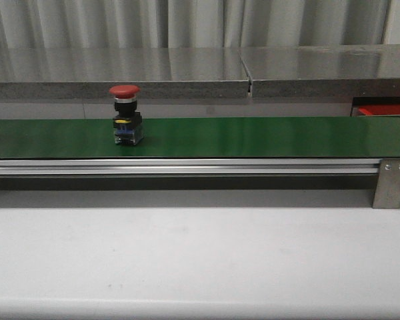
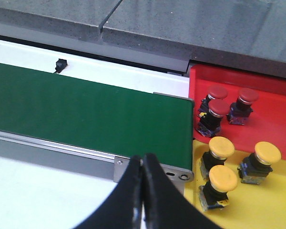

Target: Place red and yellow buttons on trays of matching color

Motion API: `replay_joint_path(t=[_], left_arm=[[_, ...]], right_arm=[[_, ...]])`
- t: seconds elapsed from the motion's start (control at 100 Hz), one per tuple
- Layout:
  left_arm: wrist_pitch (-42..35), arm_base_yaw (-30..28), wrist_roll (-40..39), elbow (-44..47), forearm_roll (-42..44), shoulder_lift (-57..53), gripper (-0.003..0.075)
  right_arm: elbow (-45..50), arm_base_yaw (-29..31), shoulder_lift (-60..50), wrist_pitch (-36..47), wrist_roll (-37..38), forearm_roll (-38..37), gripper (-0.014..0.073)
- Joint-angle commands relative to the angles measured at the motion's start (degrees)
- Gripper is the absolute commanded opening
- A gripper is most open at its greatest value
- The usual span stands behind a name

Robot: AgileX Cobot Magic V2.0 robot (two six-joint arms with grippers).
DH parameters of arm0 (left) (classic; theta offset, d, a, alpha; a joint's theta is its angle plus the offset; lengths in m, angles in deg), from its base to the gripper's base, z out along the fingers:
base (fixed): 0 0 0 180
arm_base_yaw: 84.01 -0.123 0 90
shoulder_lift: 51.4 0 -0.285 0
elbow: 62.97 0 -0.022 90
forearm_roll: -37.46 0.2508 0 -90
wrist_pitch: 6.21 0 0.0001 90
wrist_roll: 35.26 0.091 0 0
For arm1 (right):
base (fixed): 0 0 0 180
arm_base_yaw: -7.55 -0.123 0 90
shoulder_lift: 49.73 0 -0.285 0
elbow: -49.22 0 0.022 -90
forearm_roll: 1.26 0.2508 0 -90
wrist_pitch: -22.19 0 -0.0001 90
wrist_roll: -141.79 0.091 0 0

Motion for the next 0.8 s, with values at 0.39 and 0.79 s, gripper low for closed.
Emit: replay_joint_path(t=[0.39,0.79], left_arm=[[0.6,0.4,0.0,0.1,-0.3,-7.3,-0.002],[0.6,0.4,0.0,0.1,-0.3,-7.3,-0.002]], right_arm=[[-14.4,-8.5,13.6,-3.3,-0.4,-0.3,-0.0067],[-37.0,-16.8,37.3,-16.3,-0.3,0.8,0.0426]])
